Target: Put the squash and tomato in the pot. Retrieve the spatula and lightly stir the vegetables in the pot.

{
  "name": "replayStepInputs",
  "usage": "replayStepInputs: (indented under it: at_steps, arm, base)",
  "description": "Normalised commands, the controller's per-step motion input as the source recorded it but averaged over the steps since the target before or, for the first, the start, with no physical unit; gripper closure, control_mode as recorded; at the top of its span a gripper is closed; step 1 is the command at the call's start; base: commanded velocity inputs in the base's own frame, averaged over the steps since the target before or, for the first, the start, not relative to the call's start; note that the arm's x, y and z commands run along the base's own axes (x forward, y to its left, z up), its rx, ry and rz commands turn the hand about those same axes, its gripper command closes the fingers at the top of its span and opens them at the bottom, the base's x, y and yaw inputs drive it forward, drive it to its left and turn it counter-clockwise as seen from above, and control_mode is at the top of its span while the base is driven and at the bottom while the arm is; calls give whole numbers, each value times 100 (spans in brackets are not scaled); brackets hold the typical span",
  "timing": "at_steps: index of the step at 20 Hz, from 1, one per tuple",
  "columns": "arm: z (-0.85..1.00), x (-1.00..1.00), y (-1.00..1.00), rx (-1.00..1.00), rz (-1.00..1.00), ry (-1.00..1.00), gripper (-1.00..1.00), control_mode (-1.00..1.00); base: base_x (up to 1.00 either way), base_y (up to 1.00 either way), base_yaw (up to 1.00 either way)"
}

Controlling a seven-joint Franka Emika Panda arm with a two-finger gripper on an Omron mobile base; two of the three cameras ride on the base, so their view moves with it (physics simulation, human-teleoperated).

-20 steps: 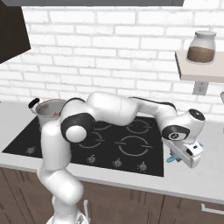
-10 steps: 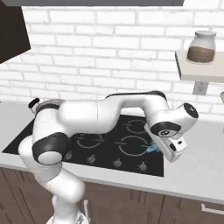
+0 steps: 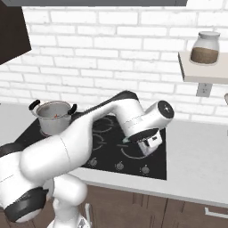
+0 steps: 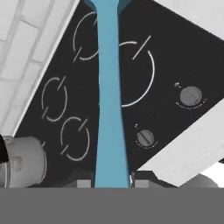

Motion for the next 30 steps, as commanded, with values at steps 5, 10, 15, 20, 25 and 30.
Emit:
replayStepInputs:
  at_steps: [5,10,15,20,25,30]
  arm:
    - [67,0,93,22,-13,-2,100,-100]
    - [69,0,85,40,-13,0,100,-100]
    - [74,0,73,45,-12,0,100,-100]
    - [79,-1,20,42,-6,2,100,-100]
    - [48,12,2,42,-2,37,100,-100]
    - [9,12,0,29,-3,43,100,-100]
  base:
    - [0,0,0]
    - [0,0,0]
    - [0,0,0]
    - [0,0,0]
    - [0,0,0]
    - [0,0,0]
